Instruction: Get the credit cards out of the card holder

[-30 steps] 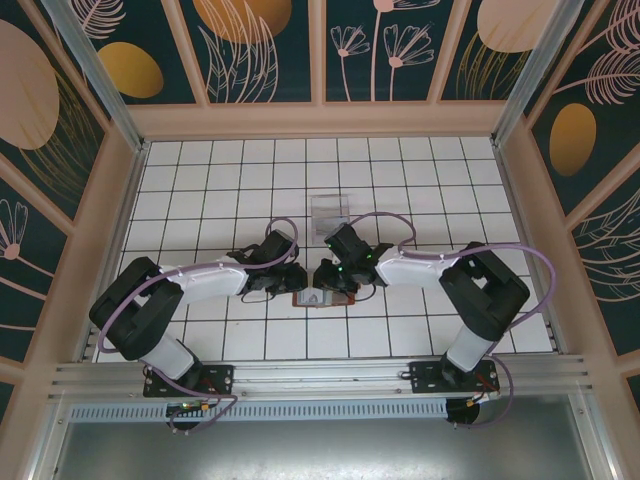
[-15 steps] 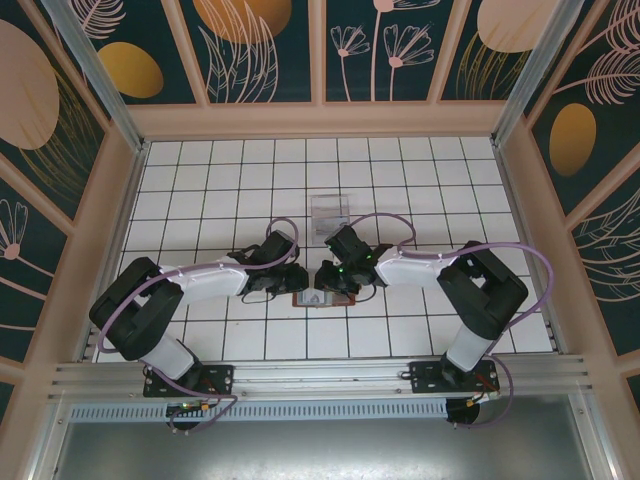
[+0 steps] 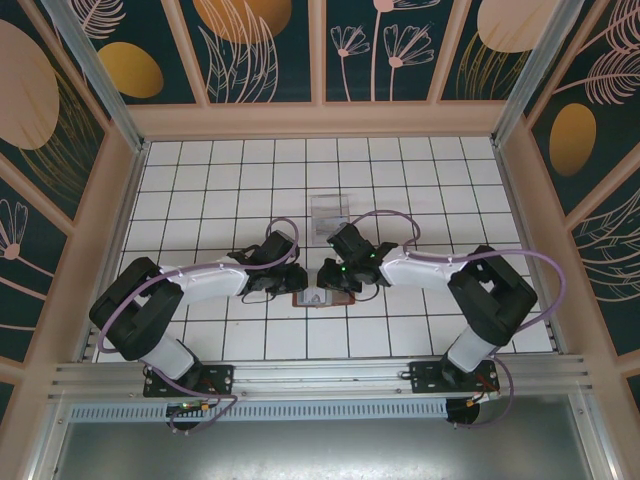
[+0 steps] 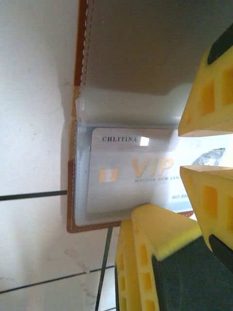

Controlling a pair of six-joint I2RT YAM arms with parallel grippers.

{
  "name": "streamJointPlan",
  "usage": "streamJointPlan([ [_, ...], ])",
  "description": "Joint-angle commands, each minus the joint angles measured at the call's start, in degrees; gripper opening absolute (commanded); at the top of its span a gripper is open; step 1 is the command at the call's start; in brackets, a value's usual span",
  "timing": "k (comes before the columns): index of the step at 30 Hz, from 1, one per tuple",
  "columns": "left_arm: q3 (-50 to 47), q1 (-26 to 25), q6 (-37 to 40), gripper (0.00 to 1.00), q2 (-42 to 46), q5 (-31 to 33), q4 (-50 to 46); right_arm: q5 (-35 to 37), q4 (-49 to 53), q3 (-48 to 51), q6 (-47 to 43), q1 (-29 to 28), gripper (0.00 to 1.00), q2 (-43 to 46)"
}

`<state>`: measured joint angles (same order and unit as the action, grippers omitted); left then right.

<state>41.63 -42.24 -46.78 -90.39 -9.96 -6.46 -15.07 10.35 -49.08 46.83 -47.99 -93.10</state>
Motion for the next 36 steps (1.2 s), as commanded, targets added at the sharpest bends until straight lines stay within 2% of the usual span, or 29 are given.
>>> streamJointPlan([
  [1,-0.75,-0.15,0.86,0.24,-2.11,2.37,-5.31,0.87,0.73,0.13,-0.83,0.7,0.23,1.4],
  [16,-1.02,-0.17,0.91,0.22,-3.55,2.4,-5.65,-3.27,-6.09,2.14,-1.44,2.32,0.22,-2.15],
  [36,-0.67,-0.19,1.03,0.19,-4.97,2.27,-6.72,-1.62,-6.04,3.47,-1.55,2.81,0.19,-3.4],
])
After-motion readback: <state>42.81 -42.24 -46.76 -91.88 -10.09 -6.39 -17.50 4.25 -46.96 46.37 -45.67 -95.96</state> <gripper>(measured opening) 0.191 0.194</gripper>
